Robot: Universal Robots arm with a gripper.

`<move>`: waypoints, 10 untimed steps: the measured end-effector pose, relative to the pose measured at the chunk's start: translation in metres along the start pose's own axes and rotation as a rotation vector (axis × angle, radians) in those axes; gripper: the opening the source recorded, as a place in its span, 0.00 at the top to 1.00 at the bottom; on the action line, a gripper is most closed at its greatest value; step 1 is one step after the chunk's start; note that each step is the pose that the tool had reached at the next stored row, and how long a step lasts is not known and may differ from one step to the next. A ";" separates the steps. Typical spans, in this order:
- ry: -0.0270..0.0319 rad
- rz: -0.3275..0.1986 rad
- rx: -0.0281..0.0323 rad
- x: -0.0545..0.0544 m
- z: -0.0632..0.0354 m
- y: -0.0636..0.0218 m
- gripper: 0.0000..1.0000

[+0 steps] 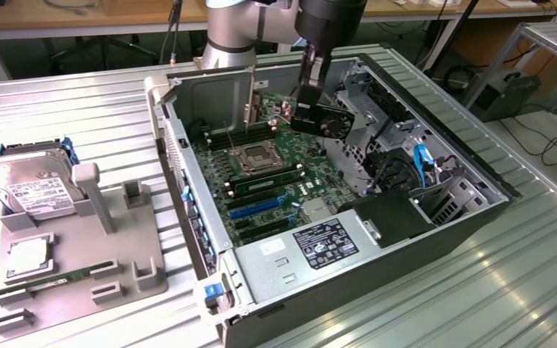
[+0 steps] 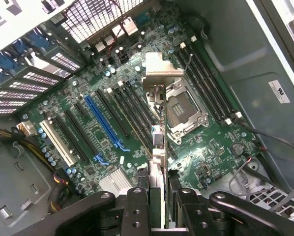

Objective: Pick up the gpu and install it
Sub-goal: 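Insert the gpu into the slot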

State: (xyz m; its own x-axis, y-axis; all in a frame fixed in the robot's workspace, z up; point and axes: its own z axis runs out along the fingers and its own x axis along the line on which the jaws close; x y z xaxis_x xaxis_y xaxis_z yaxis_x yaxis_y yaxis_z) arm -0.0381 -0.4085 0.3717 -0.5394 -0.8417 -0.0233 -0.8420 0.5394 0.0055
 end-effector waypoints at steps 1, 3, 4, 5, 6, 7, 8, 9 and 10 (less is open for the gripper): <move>0.0000 -0.015 -0.0004 0.000 0.0000 0.0000 0.73; 0.0002 -0.041 -0.0010 0.000 0.0000 0.0000 0.73; 0.0004 -0.073 -0.0017 0.000 0.0000 0.0000 0.73; 0.0004 -0.083 -0.0019 0.000 0.0000 0.0000 0.73; 0.0005 -0.085 -0.0020 0.000 0.0000 0.0000 0.73; 0.0004 -0.087 -0.0020 0.000 0.0000 0.0000 0.73; 0.0005 -0.089 -0.0021 0.000 0.0000 0.0000 0.73; 0.0005 -0.091 -0.0021 0.000 0.0000 0.0000 0.73; 0.0005 -0.093 -0.0022 0.000 0.0000 0.0000 0.73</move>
State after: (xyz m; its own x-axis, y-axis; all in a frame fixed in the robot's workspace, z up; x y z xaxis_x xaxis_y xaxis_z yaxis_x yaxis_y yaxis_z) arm -0.0381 -0.4085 0.3717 -0.4588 -0.8882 -0.0233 -0.8885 0.4588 0.0055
